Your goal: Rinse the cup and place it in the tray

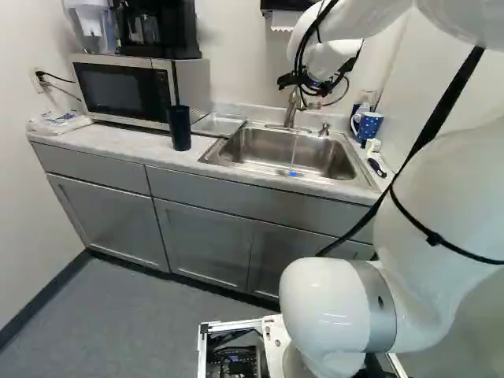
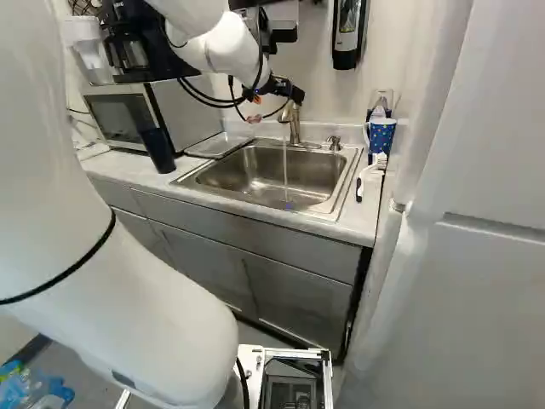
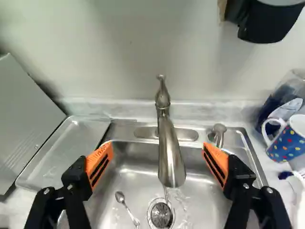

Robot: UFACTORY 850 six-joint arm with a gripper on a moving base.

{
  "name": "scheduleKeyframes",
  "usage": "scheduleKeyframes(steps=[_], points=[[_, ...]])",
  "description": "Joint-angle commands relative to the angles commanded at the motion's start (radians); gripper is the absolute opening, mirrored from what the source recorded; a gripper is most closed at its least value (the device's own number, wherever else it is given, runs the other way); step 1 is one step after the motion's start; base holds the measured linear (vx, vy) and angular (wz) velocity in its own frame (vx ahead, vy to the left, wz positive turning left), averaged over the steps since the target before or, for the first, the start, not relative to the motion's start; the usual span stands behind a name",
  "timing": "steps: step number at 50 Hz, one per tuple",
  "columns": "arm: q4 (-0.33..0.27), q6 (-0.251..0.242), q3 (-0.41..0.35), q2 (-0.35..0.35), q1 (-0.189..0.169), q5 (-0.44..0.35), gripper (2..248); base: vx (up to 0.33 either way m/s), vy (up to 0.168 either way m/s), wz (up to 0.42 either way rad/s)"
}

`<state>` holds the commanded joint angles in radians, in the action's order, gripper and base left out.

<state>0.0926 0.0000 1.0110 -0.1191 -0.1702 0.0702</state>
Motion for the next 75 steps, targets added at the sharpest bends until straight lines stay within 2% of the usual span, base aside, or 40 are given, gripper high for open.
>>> scheduleKeyframes(steps=[20,38,75], points=[[0.000,0.000,-0.085,-0.093,-0.031,0.210,247,0.000,0.000,0.000],[-0.002,0.000,-0.130,-0.145,-0.050,0.398,247,0.000,0.000,0.000],[-0.002,0.000,-0.130,-0.145,-0.050,0.400,247,0.000,0.000,0.000]])
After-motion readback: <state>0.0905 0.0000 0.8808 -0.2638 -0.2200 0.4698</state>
